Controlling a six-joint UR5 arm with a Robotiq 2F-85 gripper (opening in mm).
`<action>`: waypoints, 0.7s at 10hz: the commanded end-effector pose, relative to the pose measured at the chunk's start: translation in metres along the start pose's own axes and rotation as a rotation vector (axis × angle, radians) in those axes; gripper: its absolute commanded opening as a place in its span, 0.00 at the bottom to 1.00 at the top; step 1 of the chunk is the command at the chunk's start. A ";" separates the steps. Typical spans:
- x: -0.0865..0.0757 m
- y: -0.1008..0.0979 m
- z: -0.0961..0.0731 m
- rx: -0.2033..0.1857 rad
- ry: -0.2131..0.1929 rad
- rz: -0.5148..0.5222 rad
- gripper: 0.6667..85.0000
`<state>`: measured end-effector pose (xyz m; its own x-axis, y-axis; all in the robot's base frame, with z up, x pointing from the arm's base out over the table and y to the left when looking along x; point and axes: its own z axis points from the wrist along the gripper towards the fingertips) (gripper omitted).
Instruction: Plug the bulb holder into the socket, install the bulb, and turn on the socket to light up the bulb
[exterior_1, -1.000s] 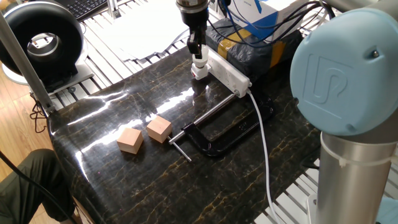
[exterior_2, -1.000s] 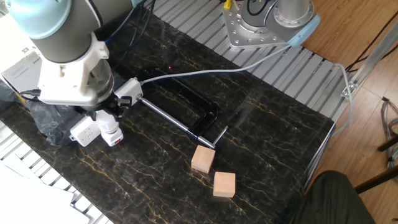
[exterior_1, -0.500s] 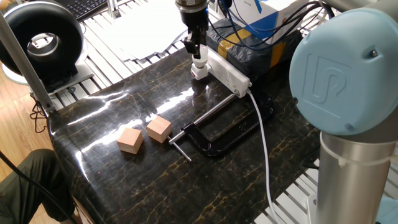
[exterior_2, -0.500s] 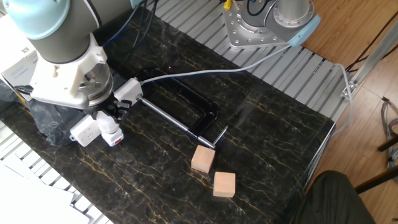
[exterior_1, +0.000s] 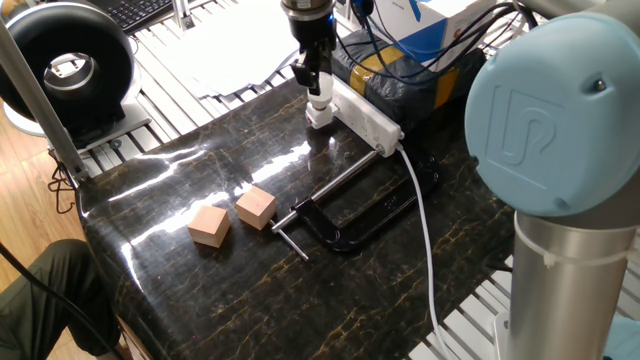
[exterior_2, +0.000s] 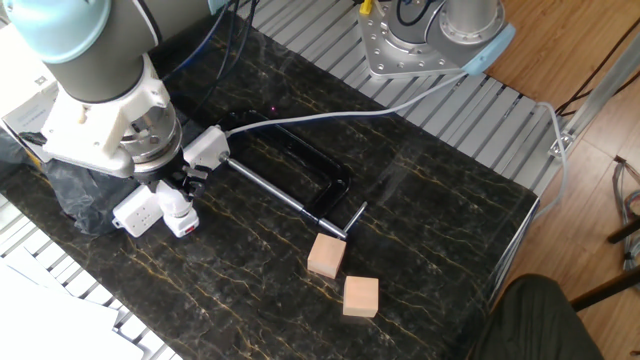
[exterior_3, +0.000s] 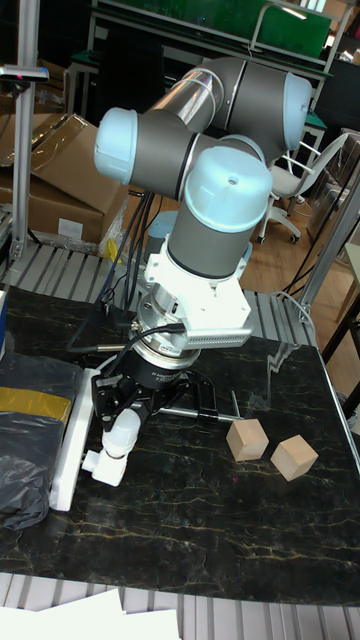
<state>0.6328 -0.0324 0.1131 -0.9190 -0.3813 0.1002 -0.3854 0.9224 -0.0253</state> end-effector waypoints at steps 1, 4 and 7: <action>0.001 0.003 -0.002 -0.016 0.009 -0.006 0.13; -0.005 -0.002 -0.003 -0.020 -0.013 -0.104 0.48; -0.007 -0.011 -0.004 0.027 -0.017 -0.139 0.58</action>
<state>0.6388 -0.0372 0.1155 -0.8746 -0.4747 0.0985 -0.4790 0.8775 -0.0247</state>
